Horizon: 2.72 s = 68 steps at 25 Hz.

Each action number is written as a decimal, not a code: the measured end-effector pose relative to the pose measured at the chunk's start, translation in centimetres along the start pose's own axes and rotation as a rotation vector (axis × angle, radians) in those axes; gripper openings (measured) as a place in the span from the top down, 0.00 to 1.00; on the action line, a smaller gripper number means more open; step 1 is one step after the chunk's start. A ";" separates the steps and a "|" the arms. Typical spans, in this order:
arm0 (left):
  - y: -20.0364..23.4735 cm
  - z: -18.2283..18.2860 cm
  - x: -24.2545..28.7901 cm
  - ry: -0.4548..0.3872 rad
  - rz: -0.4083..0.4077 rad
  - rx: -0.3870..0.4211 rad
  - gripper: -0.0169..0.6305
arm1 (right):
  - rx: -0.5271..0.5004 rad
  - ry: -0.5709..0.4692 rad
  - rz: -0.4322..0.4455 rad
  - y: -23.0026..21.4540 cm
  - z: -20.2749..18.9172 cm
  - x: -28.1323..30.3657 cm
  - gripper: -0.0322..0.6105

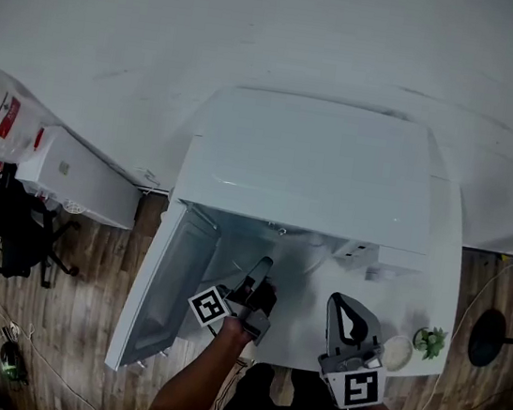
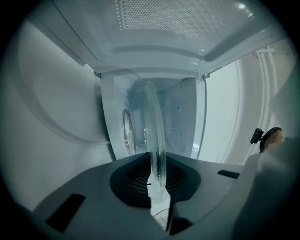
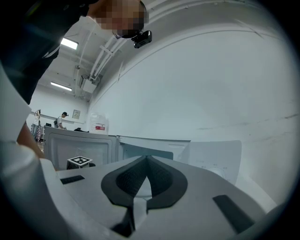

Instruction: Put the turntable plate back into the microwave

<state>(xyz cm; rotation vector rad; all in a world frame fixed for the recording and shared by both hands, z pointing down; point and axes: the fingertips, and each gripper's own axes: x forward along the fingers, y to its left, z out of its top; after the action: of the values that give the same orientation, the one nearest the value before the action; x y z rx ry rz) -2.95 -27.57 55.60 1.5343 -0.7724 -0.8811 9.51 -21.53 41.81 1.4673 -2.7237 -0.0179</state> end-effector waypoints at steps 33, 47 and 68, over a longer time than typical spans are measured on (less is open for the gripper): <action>2.7 2.8 9.4 -0.047 0.111 -0.041 0.86 | 0.044 0.021 0.034 -0.6 -1.3 0.7 0.92; 2.9 2.8 9.5 -0.064 0.193 -0.040 0.86 | 0.086 -0.007 0.051 0.3 -0.1 0.1 0.92; 2.9 1.9 7.8 -0.083 0.421 -0.194 0.33 | 0.112 -0.062 0.104 3.1 2.5 -1.1 0.92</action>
<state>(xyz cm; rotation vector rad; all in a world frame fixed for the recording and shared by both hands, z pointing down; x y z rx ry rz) -0.67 -35.54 57.41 1.1146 -0.9954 -0.6840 7.44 -18.96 39.36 1.3701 -2.8919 0.0965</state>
